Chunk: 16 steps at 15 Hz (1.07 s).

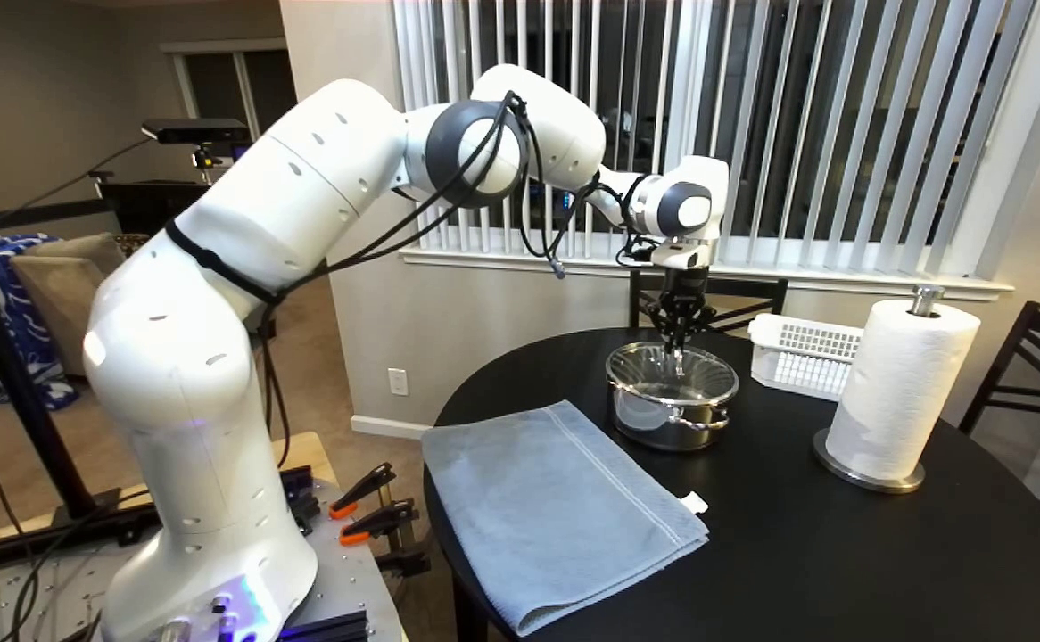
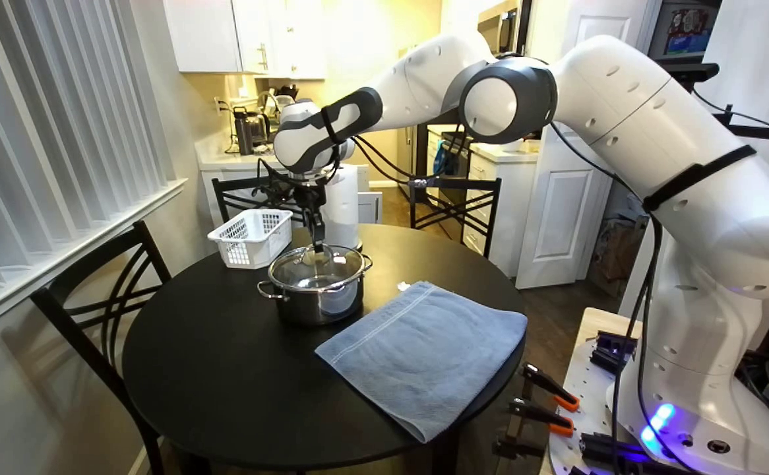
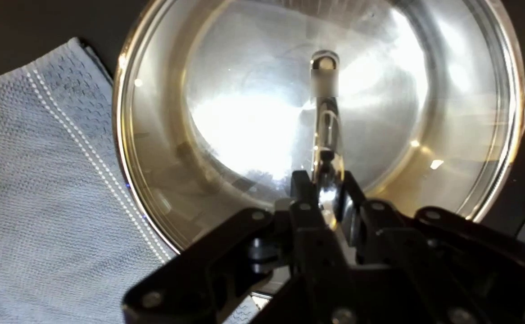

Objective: Put the glass lid on the silver pot

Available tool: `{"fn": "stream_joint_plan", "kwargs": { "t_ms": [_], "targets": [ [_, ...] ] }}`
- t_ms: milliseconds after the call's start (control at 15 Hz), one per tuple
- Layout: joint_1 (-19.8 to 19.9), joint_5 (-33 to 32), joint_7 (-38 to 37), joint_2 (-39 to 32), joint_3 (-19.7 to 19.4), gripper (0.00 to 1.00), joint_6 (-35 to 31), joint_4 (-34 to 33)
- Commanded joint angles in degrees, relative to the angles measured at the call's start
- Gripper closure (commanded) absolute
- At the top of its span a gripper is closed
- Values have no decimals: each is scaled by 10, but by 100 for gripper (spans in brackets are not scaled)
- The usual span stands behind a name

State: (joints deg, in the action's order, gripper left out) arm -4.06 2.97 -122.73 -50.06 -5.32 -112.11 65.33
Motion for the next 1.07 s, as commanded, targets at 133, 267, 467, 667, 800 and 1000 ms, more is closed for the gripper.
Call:
{"fn": "stream_joint_plan", "kwargs": {
  "t_ms": [133,267,467,667,800,1000],
  "targets": [
    [0,0,-9,-9,-3,56,37,-36],
    [-3,-4,-9,2,-6,46,32,-28],
    [-5,-6,-6,20,-6,26,28,-21],
    [-5,-8,-6,31,-7,7,31,-18],
    [0,-3,-1,10,-2,19,23,-40],
    [0,-3,-1,7,-2,2,23,-40]
  ]
}}
